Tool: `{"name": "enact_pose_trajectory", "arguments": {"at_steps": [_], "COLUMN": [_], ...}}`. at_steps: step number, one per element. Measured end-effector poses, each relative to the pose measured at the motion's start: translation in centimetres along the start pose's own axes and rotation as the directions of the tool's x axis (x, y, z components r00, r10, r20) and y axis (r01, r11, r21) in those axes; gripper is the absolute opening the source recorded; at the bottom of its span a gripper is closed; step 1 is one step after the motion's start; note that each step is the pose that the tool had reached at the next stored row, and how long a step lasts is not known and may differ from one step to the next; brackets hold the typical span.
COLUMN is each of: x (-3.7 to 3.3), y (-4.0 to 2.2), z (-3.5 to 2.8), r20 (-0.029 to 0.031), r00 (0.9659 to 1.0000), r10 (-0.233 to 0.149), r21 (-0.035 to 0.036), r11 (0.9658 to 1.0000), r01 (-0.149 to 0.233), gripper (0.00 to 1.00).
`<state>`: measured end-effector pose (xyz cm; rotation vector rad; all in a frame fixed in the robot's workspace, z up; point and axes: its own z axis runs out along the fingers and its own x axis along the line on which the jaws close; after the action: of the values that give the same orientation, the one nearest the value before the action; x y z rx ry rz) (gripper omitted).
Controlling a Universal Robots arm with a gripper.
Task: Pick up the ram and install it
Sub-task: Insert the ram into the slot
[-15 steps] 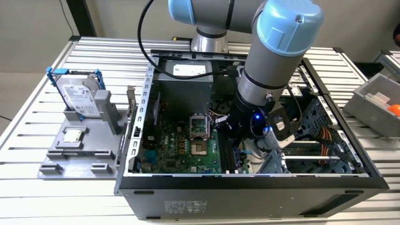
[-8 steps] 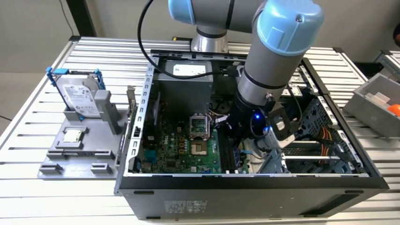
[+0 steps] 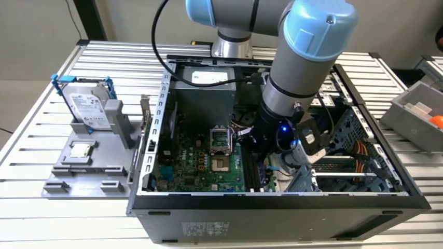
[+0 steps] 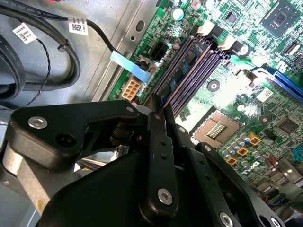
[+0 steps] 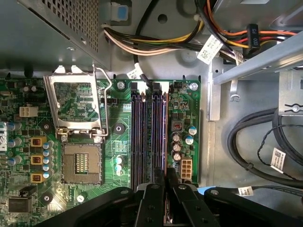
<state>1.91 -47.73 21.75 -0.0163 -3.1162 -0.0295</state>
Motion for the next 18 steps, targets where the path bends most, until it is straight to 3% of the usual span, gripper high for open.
{"name": "enact_pose_trajectory", "arguments": {"at_steps": [14, 15, 18], "x": [0.04, 0.04, 0.04], "y": [-0.02, -0.02, -0.03], "z": [0.37, 0.37, 0.37], "r20": [0.0002, 0.0001, 0.0003], "r00": [1.0000, 1.0000, 1.0000], "r10": [0.001, 0.001, 0.001], "r21": [-0.0005, -0.0005, -0.0003], "r11": [1.0000, 1.0000, 1.0000], "r01": [-0.001, -0.001, -0.001], "gripper": [0.00, 1.00, 1.00]}}
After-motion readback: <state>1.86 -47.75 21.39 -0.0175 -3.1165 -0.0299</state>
